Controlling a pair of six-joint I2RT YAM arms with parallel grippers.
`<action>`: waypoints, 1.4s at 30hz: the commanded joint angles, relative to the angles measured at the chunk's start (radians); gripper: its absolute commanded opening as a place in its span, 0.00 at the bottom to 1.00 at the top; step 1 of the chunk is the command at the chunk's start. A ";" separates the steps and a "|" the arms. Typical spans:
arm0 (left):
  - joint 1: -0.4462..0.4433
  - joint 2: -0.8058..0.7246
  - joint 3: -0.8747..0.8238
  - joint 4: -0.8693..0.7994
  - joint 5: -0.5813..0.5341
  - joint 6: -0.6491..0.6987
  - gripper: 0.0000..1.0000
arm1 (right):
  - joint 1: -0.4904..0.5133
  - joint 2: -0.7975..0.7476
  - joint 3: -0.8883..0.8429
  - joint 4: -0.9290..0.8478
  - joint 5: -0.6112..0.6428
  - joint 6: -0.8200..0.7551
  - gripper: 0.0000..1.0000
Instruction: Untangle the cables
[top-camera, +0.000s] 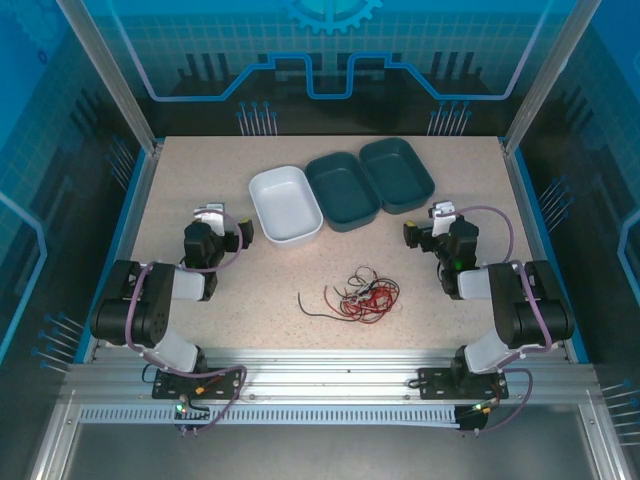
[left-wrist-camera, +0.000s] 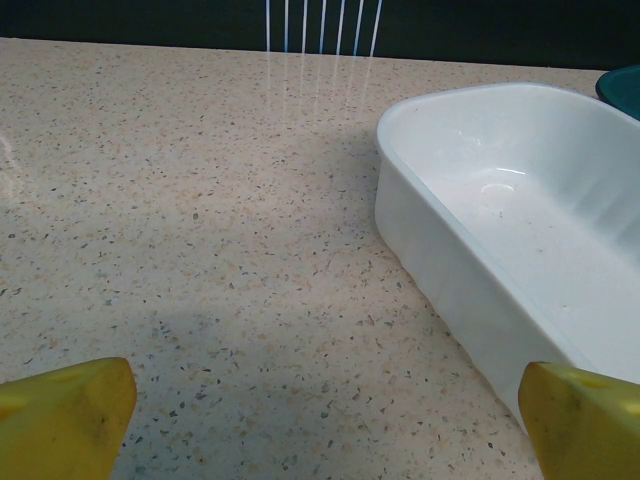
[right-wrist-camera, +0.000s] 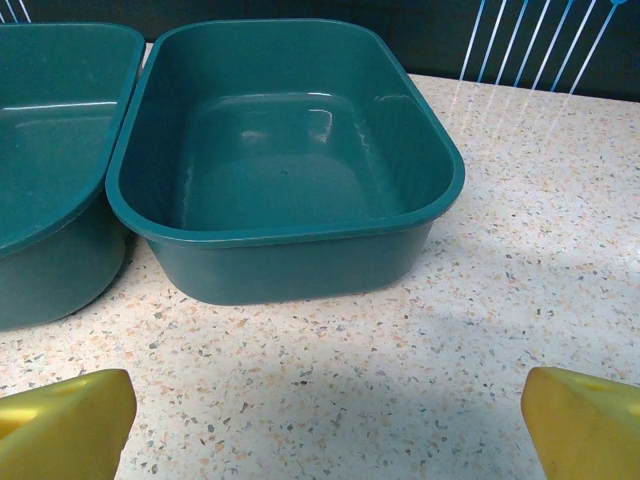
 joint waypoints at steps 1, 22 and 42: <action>0.005 -0.025 -0.014 0.003 0.019 0.011 0.99 | 0.008 -0.021 -0.008 -0.005 0.007 0.007 1.00; 0.004 -0.026 -0.015 0.001 0.018 0.011 0.99 | 0.008 -0.022 -0.008 -0.004 0.006 0.007 1.00; 0.007 -0.169 -0.045 -0.059 -0.067 -0.018 0.99 | 0.041 -0.227 0.018 -0.238 0.153 0.027 1.00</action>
